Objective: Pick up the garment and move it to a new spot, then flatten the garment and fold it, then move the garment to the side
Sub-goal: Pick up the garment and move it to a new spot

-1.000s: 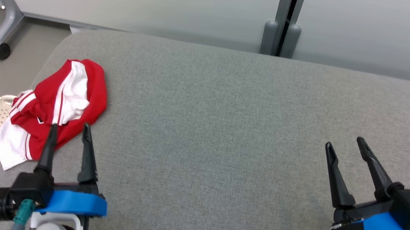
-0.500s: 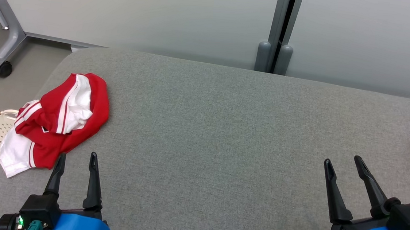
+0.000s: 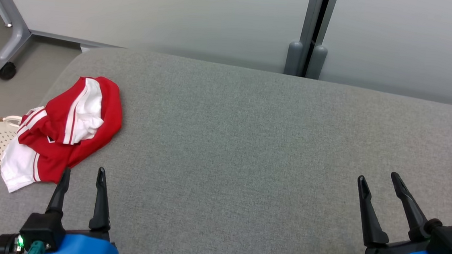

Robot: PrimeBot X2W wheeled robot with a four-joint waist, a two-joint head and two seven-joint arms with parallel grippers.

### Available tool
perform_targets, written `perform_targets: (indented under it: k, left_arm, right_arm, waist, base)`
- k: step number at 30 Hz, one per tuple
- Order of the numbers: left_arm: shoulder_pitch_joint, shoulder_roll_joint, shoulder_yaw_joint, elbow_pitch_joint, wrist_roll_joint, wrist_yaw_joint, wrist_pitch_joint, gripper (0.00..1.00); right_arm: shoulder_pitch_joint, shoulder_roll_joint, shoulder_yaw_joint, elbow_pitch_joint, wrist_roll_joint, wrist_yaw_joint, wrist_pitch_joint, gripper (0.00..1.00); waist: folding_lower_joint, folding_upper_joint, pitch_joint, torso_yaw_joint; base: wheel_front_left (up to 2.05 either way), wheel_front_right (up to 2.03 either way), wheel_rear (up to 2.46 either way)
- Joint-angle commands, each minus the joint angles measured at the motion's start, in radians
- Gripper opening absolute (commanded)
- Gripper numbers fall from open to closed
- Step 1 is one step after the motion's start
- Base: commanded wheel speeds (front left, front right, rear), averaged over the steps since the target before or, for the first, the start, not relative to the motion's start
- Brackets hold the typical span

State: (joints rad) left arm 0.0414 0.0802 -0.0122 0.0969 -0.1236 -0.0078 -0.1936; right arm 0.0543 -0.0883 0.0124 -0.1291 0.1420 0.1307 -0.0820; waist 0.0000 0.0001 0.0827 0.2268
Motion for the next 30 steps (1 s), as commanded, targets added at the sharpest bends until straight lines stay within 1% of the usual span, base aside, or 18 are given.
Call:
perform_targets:
  k: [1, 3, 7, 9, 13, 18, 22, 26, 30]
  left_arm:
    - [-0.022, 0.005, 0.001, -0.003, -0.006, 0.002, 0.004, 1.00]
    - [-0.051, 0.010, 0.007, -0.006, -0.015, -0.003, 0.008, 1.00]
    - [-0.133, 0.028, 0.011, 0.008, -0.037, -0.026, 0.049, 1.00]
    - [-0.189, 0.041, 0.016, 0.028, -0.052, -0.034, 0.088, 1.00]
    - [-0.311, 0.066, 0.028, 0.109, -0.084, -0.046, 0.170, 1.00]
    - [-0.457, 0.101, 0.050, 0.279, -0.126, -0.063, 0.234, 1.00]
    - [-0.563, 0.134, 0.060, 0.442, -0.154, -0.081, 0.249, 1.00]
    - [-0.647, 0.149, 0.067, 0.602, -0.184, -0.094, 0.254, 1.00]
    - [-0.694, 0.159, 0.061, 0.741, -0.199, -0.101, 0.259, 1.00]
  right_arm:
    - [0.001, 0.001, -0.004, -0.004, -0.004, 0.000, -0.004, 1.00]
    - [-0.012, -0.003, -0.005, -0.016, -0.005, 0.000, 0.005, 1.00]
    - [-0.036, -0.021, -0.008, -0.044, -0.008, 0.000, 0.017, 1.00]
    - [-0.050, -0.031, -0.011, -0.056, -0.008, 0.000, 0.027, 1.00]
    - [-0.082, -0.049, -0.011, -0.076, -0.005, 0.000, 0.035, 1.00]
    - [-0.124, -0.068, -0.005, -0.085, -0.002, 0.000, 0.036, 1.00]
    - [-0.155, -0.086, -0.003, -0.087, 0.004, 0.000, 0.035, 1.00]
    - [-0.176, -0.096, -0.007, -0.091, 0.002, 0.000, 0.037, 1.00]
    - [-0.184, -0.103, -0.011, -0.094, 0.001, 0.000, 0.039, 1.00]
  waist:
    - [0.0000, -0.0001, 0.007, 0.003]
    - [0.0000, -0.0001, 0.035, 0.006]
    - [0.0000, -0.0001, 0.105, 0.007]
    - [0.0000, -0.0001, 0.149, 0.008]
    - [0.0000, -0.0001, 0.233, 0.002]
    - [0.0000, -0.0001, 0.320, -0.009]
    - [0.0000, -0.0001, 0.375, -0.021]
    - [0.0000, -0.0001, 0.411, -0.028]
    - [0.0000, -0.0001, 0.433, -0.030]
  base:
    - [0.00, 0.00, 0.00]
    - [0.00, 0.00, 0.00]
    - [0.00, 0.00, 0.00]
    - [0.00, 0.00, 0.00]
    - [0.00, 0.00, 0.00]
    - [0.00, 0.00, 0.00]
    - [0.00, 0.00, 0.00]
    - [0.00, 0.00, 0.00]
    - [0.00, 0.00, 0.00]
